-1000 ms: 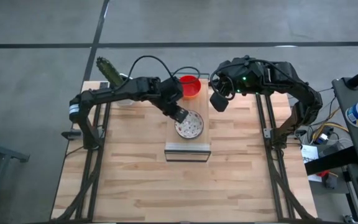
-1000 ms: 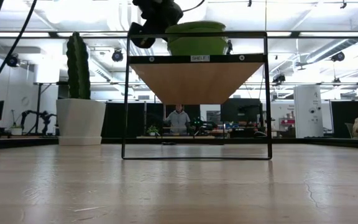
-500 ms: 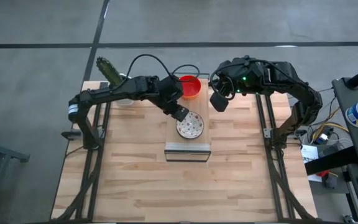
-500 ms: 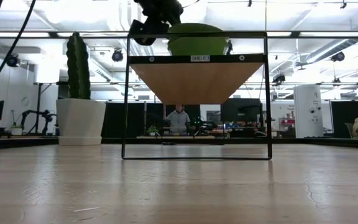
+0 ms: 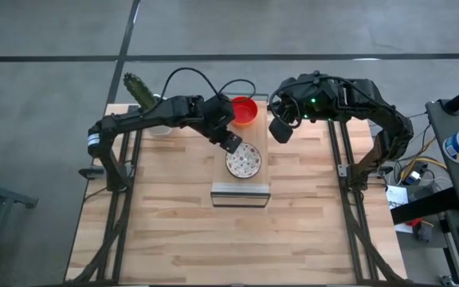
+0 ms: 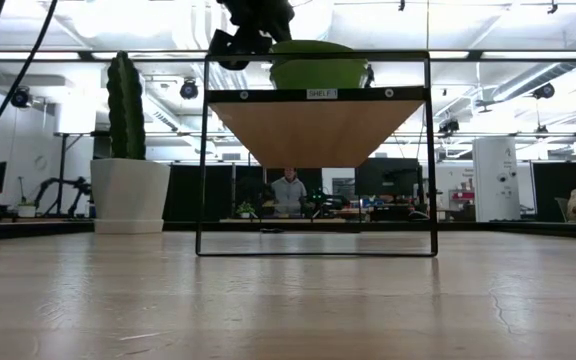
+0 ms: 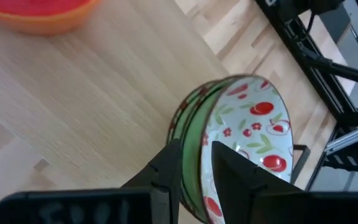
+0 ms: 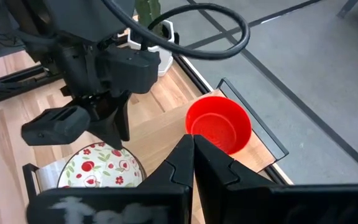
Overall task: Pick & Place Mini bowls
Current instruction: Stack the white patterned bowl on the stacked white patterned bowls on the shelf
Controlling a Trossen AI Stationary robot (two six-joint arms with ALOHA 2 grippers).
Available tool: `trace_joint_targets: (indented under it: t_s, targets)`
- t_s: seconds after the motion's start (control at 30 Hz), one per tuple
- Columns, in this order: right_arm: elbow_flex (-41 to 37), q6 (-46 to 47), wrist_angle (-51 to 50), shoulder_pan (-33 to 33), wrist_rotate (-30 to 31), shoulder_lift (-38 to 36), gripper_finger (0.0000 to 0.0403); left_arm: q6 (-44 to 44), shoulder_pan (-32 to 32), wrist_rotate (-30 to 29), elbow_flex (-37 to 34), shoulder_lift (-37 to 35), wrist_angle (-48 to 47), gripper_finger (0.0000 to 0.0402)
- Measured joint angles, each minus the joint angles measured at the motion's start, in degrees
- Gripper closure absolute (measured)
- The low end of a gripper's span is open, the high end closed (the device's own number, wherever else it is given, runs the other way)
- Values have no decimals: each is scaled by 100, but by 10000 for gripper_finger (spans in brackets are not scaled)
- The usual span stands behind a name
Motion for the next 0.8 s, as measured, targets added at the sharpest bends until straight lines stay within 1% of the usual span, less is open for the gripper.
trace_joint_targets:
  t_s: [0.2, 0.43, 0.53, 0.7, 0.8]
  targets:
    - [2, 7, -1, 0, 0, 2, 394, 1, 0, -93, 95, -110, 81, 321]
    - [2, 7, -2, 0, 0, 11, 394, -21, -102, 262, 78, -100, 56, 323]
    - [2, 7, -1, 0, 2, 11, 394, 22, -147, 264, 58, -65, 51, 338]
    - [2, -11, 0, 2, 2, 15, 394, -51, -144, 179, -31, -61, 30, 392]
    - [2, -13, 0, 0, 4, 15, 394, -61, -140, 20, -99, -61, -38, 396]
